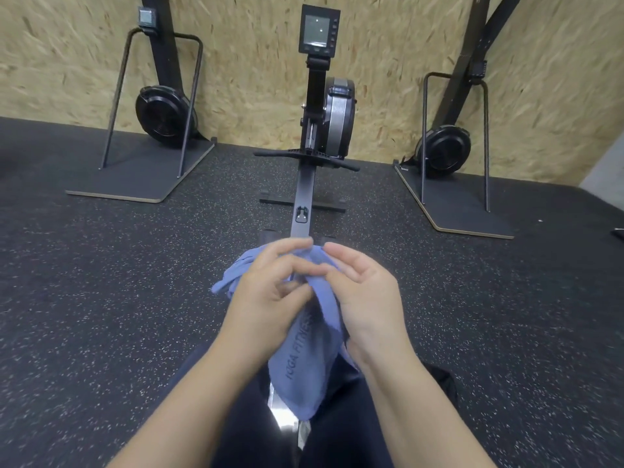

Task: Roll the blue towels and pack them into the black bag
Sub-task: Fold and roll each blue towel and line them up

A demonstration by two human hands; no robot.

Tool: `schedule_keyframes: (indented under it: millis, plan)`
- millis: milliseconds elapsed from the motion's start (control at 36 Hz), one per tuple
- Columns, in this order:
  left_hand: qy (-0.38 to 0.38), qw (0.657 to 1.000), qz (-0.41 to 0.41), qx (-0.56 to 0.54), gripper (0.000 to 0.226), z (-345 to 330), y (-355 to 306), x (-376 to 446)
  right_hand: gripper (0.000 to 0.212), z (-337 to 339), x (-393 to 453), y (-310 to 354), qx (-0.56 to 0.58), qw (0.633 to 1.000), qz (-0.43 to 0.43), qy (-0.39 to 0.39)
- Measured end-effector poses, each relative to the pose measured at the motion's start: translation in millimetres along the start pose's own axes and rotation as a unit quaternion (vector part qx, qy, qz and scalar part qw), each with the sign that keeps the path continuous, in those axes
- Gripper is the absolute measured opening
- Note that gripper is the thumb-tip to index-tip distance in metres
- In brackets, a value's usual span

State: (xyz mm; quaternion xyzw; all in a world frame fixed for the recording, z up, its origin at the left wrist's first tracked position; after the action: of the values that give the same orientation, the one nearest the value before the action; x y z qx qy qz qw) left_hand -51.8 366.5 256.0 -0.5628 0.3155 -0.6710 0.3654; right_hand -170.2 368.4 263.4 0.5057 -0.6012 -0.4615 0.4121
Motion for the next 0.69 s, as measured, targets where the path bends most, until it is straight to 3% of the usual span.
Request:
schedule_keyframes:
  millis: [83, 222, 333, 472, 694]
  plan:
    - [-0.003, 0.999, 0.004, 0.047, 0.016, 4.7, -2.7, 2.5, 0.027, 6.3, 0.9, 4.3, -0.018, 1.0, 0.021, -0.009]
    - [0.0, 0.991, -0.009, 0.134, 0.011, 6.5, -0.9, 4.9, 0.025, 13.3, 0.5, 7.3, -0.063, 0.997, 0.046, -0.016]
    - [0.001, 0.988, -0.037, 0.152, 0.024, 4.7, 3.9, 5.4, 0.028, 11.9, -4.2, 9.1, -0.126, 0.99, 0.055, 0.032]
    - [-0.018, 0.988, -0.043, 0.15, 0.007, 6.6, 2.3, 5.2, 0.035, 12.1, -6.9, 16.8, -0.151, 0.984, 0.033, 0.093]
    - [-0.056, 0.974, -0.083, 0.204, 0.016, 7.7, 3.4, 4.4, 0.043, 13.1, -11.9, 22.6, -0.18, 0.974, 0.02, 0.137]
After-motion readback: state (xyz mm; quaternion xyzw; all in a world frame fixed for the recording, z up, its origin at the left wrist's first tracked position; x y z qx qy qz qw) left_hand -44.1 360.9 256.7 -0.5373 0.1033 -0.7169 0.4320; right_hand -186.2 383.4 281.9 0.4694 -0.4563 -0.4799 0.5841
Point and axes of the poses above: each hand's wrist, its own x-axis towards the middle knuckle, its own z-axis out of the back of the hand, y = z × x, the point moved 1 cm from there along x, towards the middle knuckle, and after that the axes turned 2 degrees about -x, right-handed, at the moved point
